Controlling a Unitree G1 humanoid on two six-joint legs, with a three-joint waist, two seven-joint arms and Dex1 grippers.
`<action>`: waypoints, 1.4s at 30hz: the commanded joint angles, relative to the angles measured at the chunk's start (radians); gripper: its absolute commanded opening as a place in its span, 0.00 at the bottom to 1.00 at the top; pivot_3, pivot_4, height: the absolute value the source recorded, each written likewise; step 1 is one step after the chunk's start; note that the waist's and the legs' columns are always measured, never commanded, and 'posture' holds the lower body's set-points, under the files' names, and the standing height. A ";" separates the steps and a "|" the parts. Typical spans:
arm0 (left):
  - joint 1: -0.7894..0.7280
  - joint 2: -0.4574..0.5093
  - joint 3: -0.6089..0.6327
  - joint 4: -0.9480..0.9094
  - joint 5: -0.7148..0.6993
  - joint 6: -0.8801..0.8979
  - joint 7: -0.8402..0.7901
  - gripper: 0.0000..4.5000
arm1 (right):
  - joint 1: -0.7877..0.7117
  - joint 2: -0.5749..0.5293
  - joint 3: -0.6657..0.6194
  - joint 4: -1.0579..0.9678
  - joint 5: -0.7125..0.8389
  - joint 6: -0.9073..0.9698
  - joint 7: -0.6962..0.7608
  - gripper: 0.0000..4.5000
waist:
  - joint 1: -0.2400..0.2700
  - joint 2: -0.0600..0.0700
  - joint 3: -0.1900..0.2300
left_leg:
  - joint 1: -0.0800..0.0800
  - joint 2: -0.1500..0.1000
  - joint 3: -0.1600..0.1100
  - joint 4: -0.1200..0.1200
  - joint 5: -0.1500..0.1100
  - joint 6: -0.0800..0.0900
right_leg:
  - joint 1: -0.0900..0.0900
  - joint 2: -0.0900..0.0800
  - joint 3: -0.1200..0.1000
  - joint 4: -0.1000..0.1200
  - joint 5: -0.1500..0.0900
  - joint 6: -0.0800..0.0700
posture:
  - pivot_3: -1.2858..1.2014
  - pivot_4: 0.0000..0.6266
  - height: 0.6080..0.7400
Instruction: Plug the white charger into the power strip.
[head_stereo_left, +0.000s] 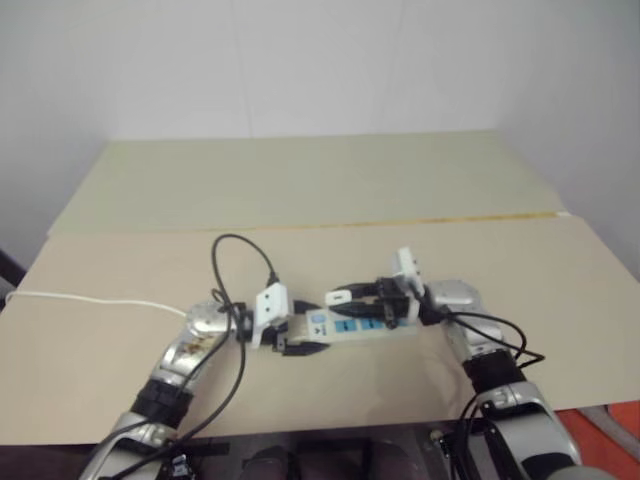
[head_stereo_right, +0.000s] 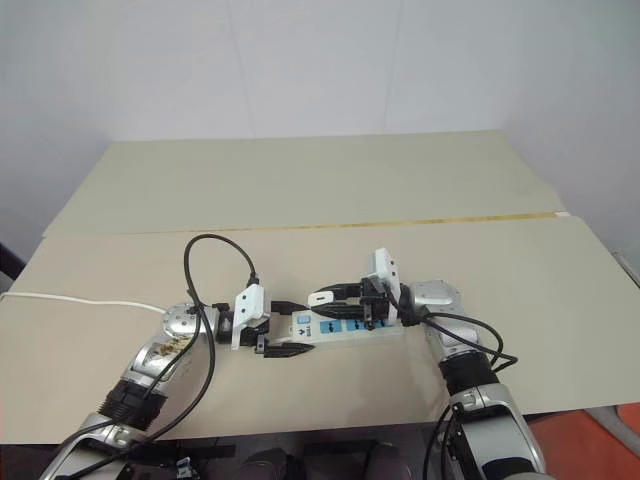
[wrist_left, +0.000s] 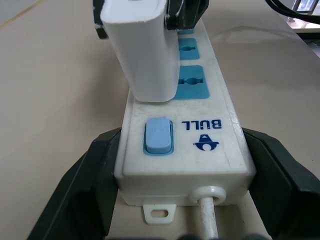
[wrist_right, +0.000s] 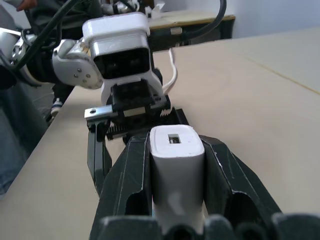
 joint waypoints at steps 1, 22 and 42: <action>0.023 0.043 0.013 0.030 0.013 0.022 -0.009 0.72 | 0.024 -0.083 -0.034 0.038 -0.030 -0.006 0.015 0.25 | 0.002 0.000 0.000 | 0.000 0.000 0.000 0.000 0.000 0.000 | 0.000 0.000 0.000 0.000 0.000 0.000 | 0.52 0.24 1.00; 0.016 0.038 0.006 0.046 0.012 0.016 0.002 0.72 | 0.007 -0.101 0.001 0.037 -0.040 -0.030 0.039 0.25 | 0.006 0.000 0.000 | 0.000 0.001 0.000 0.000 0.000 0.000 | 0.000 0.000 0.000 0.000 0.000 0.000 | 0.52 0.24 1.00; 0.012 0.019 0.007 0.064 0.018 0.006 0.009 0.72 | -0.007 -0.014 0.105 0.055 -0.150 -0.053 0.018 0.25 | -0.010 0.000 0.000 | 0.023 0.007 0.001 -0.005 -0.005 0.000 | 0.016 0.001 0.001 0.000 -0.004 -0.007 | 0.52 0.24 1.00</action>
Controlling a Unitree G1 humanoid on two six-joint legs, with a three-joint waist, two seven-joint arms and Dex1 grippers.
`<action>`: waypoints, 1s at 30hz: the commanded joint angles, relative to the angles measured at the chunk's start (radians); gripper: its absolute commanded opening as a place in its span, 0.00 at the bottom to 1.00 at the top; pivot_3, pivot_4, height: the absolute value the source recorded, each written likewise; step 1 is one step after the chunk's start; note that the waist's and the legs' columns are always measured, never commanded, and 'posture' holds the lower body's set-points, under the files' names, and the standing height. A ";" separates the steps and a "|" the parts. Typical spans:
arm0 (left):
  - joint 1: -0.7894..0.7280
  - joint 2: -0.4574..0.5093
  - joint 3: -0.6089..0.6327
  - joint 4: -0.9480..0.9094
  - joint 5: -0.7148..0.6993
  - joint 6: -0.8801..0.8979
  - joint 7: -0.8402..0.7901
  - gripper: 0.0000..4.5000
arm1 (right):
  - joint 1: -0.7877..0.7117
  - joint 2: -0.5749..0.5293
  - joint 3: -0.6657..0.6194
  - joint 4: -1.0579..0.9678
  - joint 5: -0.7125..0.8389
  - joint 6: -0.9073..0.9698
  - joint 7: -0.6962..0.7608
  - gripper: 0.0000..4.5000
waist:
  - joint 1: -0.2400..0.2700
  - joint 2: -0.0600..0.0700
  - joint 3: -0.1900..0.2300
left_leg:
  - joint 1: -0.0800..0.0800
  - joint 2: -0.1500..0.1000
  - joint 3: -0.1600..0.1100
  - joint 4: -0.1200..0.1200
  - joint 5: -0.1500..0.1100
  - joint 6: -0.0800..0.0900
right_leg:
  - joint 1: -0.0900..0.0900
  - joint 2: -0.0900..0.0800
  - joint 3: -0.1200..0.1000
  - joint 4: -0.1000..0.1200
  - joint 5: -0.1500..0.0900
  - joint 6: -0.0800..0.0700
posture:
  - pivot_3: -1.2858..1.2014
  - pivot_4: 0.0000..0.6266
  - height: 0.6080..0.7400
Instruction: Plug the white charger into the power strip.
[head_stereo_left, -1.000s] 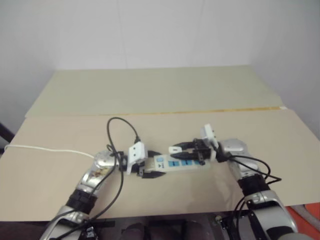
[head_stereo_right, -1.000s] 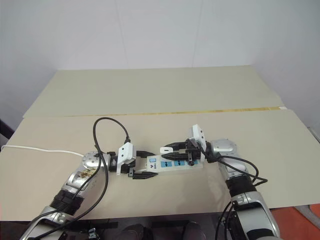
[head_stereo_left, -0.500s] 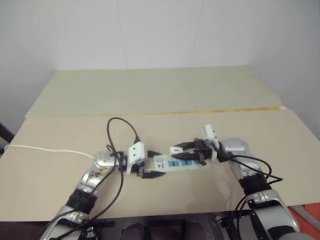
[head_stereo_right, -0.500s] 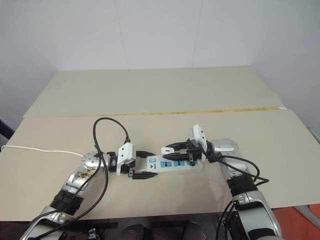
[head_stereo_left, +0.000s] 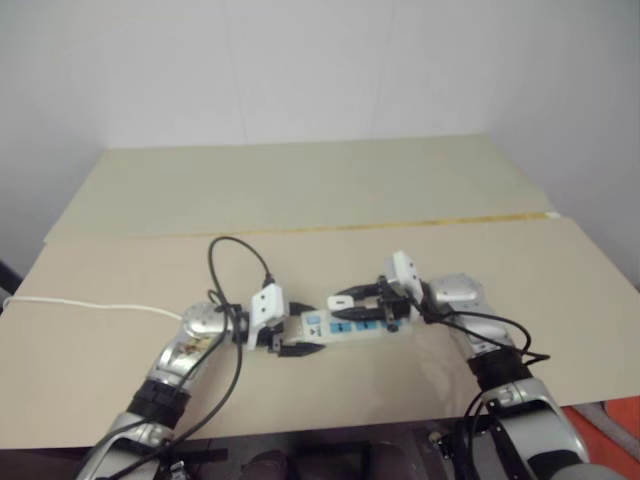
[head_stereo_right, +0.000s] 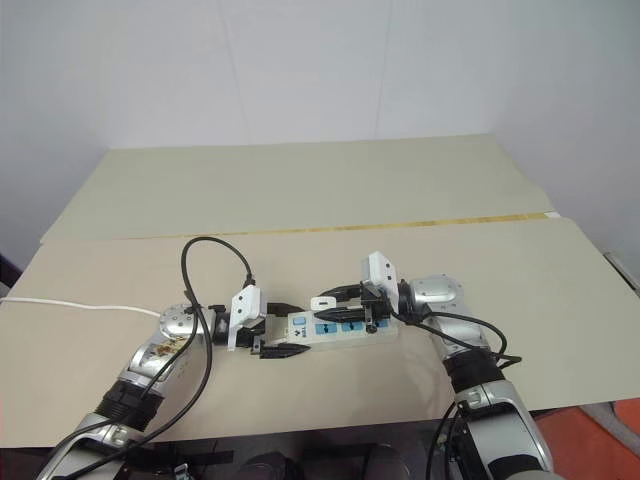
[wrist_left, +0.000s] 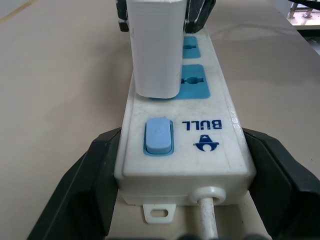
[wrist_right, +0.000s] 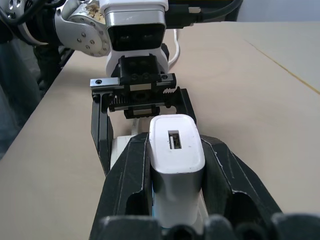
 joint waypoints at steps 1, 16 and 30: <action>0.011 0.008 -0.002 0.026 0.023 0.009 0.013 0.72 | 0.018 -0.002 0.050 0.076 -0.059 0.001 0.015 0.25 | 0.000 0.000 0.000 | 0.001 0.000 0.000 -0.001 -0.001 0.001 | 0.000 0.000 0.000 0.000 0.000 0.000 | 0.52 0.24 1.00; 0.039 0.026 0.022 0.036 0.022 -0.004 0.038 0.72 | 0.032 -0.062 0.018 0.148 -0.047 -0.009 0.059 0.25 | 0.013 -0.001 -0.001 | 0.002 0.002 0.000 -0.007 0.001 -0.007 | 0.000 0.000 -0.001 0.000 -0.003 -0.005 | 0.52 0.24 1.00; 0.023 0.004 0.040 0.117 0.059 -0.055 0.149 0.72 | -0.069 -0.028 0.035 0.252 -0.060 -0.055 0.067 0.25 | 0.016 -0.001 -0.002 | 0.006 0.004 -0.001 -0.007 -0.002 -0.002 | -0.001 0.000 -0.002 0.000 -0.002 -0.006 | 0.52 0.24 1.00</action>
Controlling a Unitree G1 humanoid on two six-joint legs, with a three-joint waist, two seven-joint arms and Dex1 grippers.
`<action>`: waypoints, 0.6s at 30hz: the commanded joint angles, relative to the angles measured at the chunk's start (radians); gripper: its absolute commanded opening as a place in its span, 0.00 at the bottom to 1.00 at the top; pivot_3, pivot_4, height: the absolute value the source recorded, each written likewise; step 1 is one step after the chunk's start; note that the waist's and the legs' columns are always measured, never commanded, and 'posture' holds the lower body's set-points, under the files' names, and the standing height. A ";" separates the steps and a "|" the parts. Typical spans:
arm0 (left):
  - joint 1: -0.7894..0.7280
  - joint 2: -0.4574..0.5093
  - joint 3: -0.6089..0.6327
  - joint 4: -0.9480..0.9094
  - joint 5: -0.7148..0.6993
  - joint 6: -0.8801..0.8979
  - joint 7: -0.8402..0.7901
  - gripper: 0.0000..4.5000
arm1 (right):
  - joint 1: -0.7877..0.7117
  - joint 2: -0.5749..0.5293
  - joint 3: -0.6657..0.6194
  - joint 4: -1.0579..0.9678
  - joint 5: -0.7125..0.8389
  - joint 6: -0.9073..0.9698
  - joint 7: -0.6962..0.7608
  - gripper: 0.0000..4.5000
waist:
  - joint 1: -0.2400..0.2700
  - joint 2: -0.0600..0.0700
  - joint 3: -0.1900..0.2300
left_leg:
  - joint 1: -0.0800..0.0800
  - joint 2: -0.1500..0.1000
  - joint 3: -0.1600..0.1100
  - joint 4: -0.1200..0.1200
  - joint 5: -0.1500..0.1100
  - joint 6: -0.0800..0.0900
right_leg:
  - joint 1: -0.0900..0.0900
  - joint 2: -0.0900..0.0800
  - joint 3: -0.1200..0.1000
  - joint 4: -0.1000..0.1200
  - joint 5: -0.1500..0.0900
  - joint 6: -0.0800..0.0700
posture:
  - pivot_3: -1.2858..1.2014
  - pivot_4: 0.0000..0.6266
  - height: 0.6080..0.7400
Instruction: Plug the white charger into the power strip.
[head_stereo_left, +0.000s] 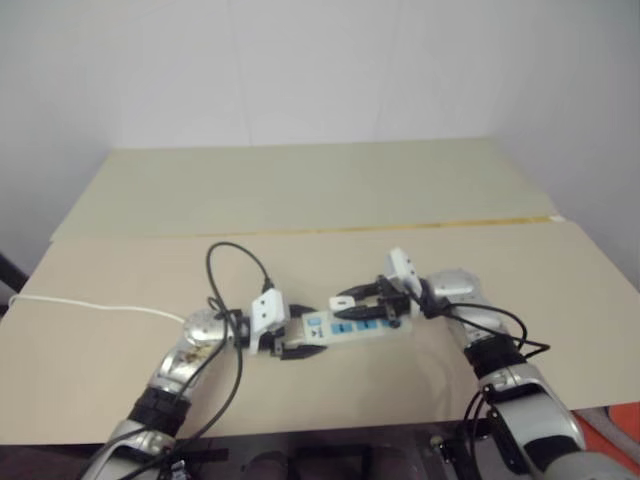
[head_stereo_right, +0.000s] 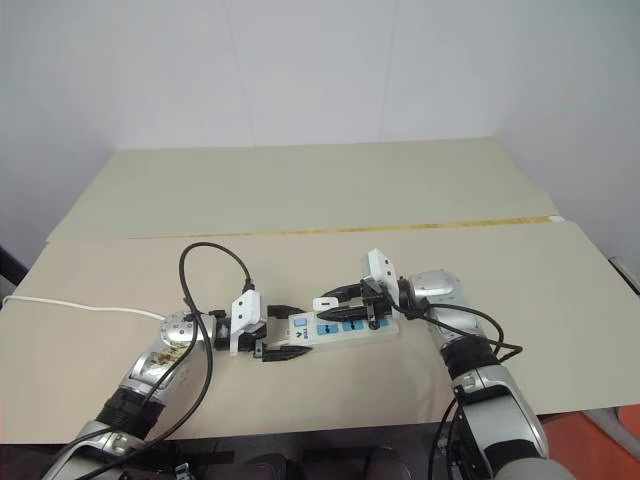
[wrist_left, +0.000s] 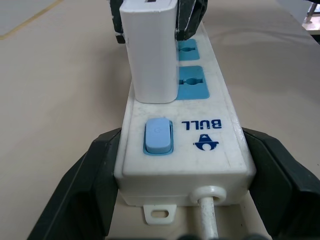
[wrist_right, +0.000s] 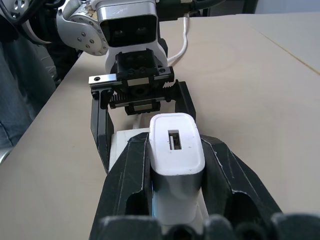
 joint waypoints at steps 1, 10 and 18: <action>-0.021 0.020 0.041 0.115 0.064 -0.002 0.088 0.72 | 0.019 -0.021 0.019 0.071 -0.069 -0.008 -0.002 0.25 | 0.002 0.000 0.000 | 0.000 0.000 0.000 0.000 -0.001 -0.002 | 0.000 0.000 0.000 0.000 0.000 0.000 | 0.52 0.24 1.00; -0.110 0.002 0.022 0.228 0.073 -0.058 0.075 0.72 | 0.027 -0.026 0.006 0.065 -0.064 -0.008 -0.024 0.25 | 0.007 0.000 0.000 | 0.000 0.000 0.000 0.000 -0.001 -0.007 | 0.000 0.000 -0.001 0.000 0.002 -0.002 | 0.52 0.24 1.00; -0.120 0.006 0.014 0.242 0.063 -0.070 0.057 0.72 | 0.026 -0.029 -0.001 0.058 -0.061 0.000 -0.028 0.25 | 0.007 0.000 0.000 | -0.001 0.000 -0.001 0.000 -0.001 -0.007 | 0.000 0.000 -0.001 0.000 0.002 -0.002 | 0.52 0.24 1.00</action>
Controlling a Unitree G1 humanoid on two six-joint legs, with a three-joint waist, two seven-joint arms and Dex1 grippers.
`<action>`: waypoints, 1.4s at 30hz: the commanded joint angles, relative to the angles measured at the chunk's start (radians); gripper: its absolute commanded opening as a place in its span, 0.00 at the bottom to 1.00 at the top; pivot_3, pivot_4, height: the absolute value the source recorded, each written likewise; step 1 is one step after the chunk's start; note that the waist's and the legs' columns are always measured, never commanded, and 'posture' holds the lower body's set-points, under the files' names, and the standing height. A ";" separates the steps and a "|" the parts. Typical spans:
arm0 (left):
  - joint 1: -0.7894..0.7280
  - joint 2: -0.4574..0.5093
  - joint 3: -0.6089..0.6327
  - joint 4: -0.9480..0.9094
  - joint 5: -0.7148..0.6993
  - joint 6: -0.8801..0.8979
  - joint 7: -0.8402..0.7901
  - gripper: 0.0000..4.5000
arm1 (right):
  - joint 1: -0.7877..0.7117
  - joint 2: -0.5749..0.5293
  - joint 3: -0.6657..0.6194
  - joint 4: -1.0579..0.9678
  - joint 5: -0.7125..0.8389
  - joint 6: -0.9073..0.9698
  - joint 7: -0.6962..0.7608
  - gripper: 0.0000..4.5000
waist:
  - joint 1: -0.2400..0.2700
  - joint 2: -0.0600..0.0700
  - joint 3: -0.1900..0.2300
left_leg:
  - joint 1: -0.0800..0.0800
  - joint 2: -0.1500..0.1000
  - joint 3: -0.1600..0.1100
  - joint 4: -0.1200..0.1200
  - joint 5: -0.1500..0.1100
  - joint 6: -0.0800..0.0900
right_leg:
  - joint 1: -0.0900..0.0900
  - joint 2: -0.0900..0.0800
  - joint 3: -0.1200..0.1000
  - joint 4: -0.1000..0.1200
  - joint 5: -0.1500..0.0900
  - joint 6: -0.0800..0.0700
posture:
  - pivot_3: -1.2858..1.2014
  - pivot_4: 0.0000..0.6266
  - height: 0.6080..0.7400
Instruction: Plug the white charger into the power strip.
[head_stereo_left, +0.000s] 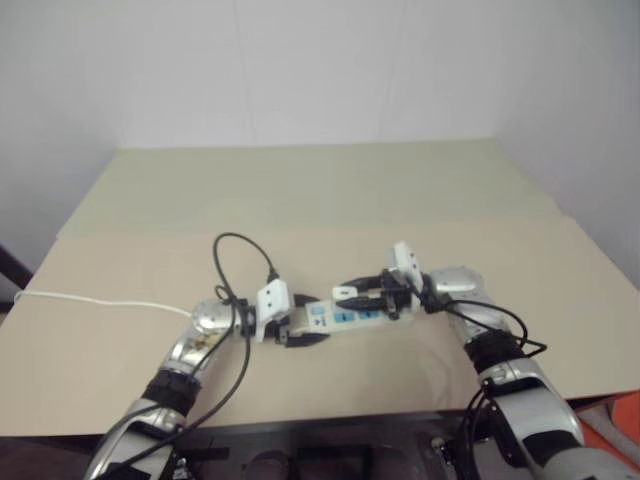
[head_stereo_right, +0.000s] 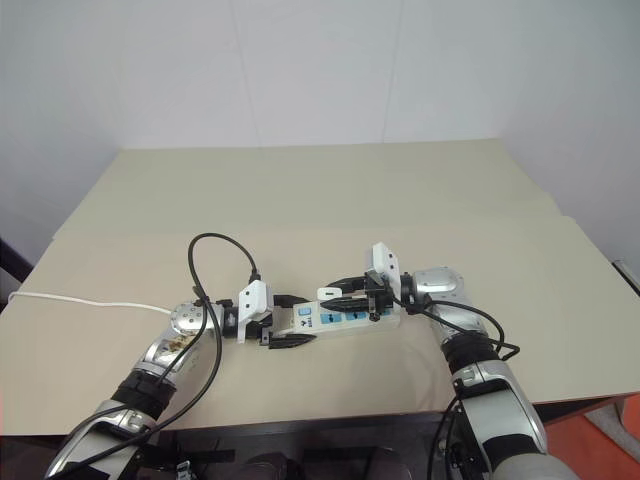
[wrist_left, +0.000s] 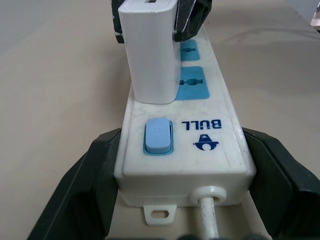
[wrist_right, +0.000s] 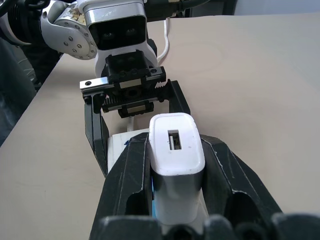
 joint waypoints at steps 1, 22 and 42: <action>-0.012 0.030 0.039 0.077 0.054 0.020 0.062 0.72 | 0.037 -0.030 0.020 0.026 -0.053 0.020 0.018 0.25 | 0.000 0.000 0.000 | 0.000 0.000 0.000 0.000 0.000 0.000 | 0.000 0.000 0.000 0.000 0.000 0.000 | 0.52 0.24 1.00; -0.037 0.034 0.022 0.110 0.048 0.002 -0.041 0.72 | 0.010 0.017 0.069 -0.010 -0.068 0.040 0.064 0.25 | -0.005 0.000 0.000 | -0.002 0.001 0.000 -0.003 0.002 0.005 | -0.001 0.000 -0.001 -0.001 -0.001 -0.001 | 0.52 0.24 1.00; -0.049 0.026 0.022 0.139 0.056 -0.015 -0.069 0.72 | 0.028 0.016 0.055 -0.027 -0.069 0.060 0.060 0.25 | -0.006 0.000 0.000 | -0.002 0.002 0.000 -0.004 0.000 0.000 | -0.005 0.001 -0.001 -0.001 -0.002 -0.002 | 0.52 0.24 1.00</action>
